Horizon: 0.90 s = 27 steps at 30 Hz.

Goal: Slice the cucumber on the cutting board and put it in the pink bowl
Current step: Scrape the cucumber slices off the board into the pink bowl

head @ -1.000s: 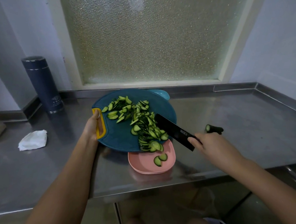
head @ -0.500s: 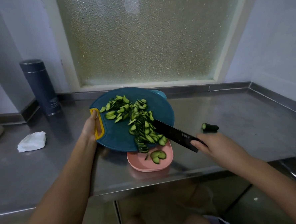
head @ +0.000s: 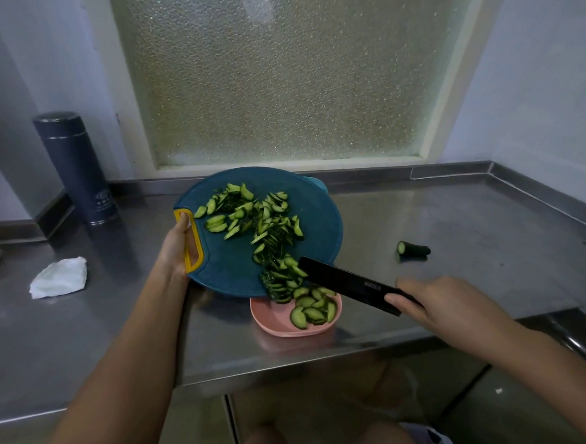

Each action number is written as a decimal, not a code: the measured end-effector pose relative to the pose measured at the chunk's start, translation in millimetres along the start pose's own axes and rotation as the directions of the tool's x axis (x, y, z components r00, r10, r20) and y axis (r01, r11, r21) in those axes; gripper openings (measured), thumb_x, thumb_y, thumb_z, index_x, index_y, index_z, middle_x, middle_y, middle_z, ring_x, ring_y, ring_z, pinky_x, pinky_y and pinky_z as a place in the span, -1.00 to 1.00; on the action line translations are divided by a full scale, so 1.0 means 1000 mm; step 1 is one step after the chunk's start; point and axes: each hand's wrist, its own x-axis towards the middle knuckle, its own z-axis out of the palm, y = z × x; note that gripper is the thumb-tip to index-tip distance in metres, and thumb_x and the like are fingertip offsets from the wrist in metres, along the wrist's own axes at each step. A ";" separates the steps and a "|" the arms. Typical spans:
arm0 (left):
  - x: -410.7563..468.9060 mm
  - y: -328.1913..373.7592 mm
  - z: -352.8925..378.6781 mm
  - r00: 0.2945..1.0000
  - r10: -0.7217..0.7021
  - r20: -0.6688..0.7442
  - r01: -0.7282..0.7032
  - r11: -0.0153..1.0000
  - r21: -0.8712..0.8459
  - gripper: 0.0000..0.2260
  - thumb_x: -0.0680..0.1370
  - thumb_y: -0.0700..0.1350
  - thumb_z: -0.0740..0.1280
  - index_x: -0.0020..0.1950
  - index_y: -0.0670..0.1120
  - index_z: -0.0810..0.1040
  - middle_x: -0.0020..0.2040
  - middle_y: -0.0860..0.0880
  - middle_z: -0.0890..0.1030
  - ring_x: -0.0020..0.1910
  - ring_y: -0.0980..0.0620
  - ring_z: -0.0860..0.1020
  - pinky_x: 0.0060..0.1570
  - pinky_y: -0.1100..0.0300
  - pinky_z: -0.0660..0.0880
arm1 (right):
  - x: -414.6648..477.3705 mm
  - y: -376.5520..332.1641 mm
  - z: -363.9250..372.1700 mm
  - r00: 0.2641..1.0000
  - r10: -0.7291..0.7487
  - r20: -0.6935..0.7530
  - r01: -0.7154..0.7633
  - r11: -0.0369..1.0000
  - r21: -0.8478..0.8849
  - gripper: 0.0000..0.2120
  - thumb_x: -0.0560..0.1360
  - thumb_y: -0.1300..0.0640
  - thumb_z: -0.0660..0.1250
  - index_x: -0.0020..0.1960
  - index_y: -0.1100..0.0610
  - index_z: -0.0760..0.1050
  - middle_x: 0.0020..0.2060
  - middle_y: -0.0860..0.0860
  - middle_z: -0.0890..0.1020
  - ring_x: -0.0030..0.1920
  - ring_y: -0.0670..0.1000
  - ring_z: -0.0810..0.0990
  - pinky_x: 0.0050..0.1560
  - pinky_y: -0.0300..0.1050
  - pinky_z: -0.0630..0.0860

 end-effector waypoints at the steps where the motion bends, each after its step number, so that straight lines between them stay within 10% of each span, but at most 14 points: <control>1: 0.000 0.000 0.000 1.000 0.001 0.003 -0.001 1.000 -0.005 -0.39 0.63 0.14 -0.10 -0.13 -0.04 0.72 0.05 -0.08 0.64 0.00 -0.11 0.60 -0.02 -0.05 0.49 | -0.001 0.000 -0.001 1.000 -0.006 -0.001 0.006 1.000 -0.008 -0.71 0.61 -0.15 -0.05 0.04 -0.05 0.38 -0.41 -0.11 0.38 -0.45 -0.17 0.36 -0.39 -0.26 0.33; 10: 0.007 -0.002 0.006 1.000 -0.024 0.020 0.024 0.999 -0.032 -0.42 0.61 0.18 -0.06 -0.05 -0.06 0.70 0.04 -0.14 0.66 -0.02 -0.13 0.64 -0.10 -0.05 0.60 | 0.042 0.028 -0.001 0.949 0.064 -0.309 -0.035 0.995 0.099 -0.48 0.49 -0.26 -0.09 -0.07 0.07 0.49 -0.48 -0.06 0.45 -0.47 0.02 0.47 -0.46 -0.07 0.38; 17: 0.008 -0.002 0.005 0.998 -0.036 0.048 0.037 0.999 -0.019 -0.49 0.60 0.18 -0.03 0.26 -0.10 0.52 0.21 -0.17 0.56 0.08 -0.14 0.60 -0.05 -0.06 0.59 | 0.095 0.045 0.006 0.959 0.130 -0.253 -0.105 0.988 0.109 -0.65 0.59 -0.15 0.06 -0.09 0.09 0.45 -0.34 0.07 0.63 -0.32 0.14 0.58 -0.27 0.05 0.53; 27: 0.005 -0.002 0.010 1.000 -0.026 -0.009 0.026 1.000 -0.017 -0.44 0.62 0.16 -0.05 -0.04 -0.07 0.70 0.03 -0.14 0.66 -0.06 -0.11 0.65 -0.20 0.01 0.62 | 0.078 0.038 0.023 0.977 0.004 -0.215 0.014 0.996 0.083 -0.66 0.58 -0.14 0.02 -0.06 0.05 0.45 -0.45 -0.06 0.44 -0.42 0.02 0.49 -0.40 -0.06 0.39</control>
